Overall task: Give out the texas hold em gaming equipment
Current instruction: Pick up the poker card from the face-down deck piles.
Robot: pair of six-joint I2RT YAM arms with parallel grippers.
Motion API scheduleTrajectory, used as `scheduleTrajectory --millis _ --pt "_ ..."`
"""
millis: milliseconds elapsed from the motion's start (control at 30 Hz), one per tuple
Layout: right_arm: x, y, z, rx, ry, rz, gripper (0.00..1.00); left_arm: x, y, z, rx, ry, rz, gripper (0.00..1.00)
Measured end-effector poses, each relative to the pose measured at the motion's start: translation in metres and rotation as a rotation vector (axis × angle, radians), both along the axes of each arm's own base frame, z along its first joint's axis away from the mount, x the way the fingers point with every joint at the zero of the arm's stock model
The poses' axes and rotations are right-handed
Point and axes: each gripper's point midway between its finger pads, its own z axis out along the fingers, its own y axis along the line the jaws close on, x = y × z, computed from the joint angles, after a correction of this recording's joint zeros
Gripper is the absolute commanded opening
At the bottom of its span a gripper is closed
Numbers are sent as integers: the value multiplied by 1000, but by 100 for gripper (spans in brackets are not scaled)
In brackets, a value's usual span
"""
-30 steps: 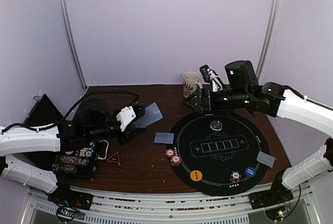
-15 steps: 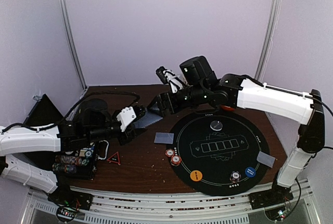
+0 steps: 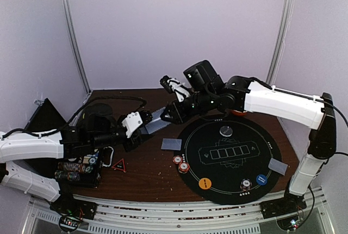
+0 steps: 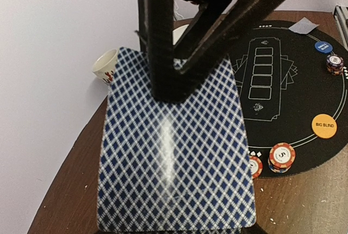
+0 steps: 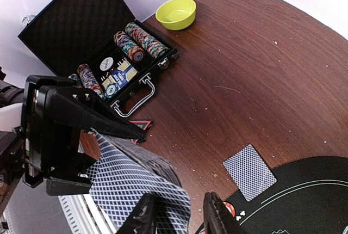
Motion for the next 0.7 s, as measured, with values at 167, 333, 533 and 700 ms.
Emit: scheduleTrajectory --millis 167,333,533,700 --pt "0 -2 3 -12 -4 2 22 0 0 -1 3 1 1 47" --pt "-2 -5 1 -32 -1 7 0 1 0 -2 4 2 2 48" --pt "-7 -4 5 -24 13 24 0 1 0 -2 6 1 8 47" --pt "-15 -3 14 6 27 58 0 2 1 -2 7 0 11 48"
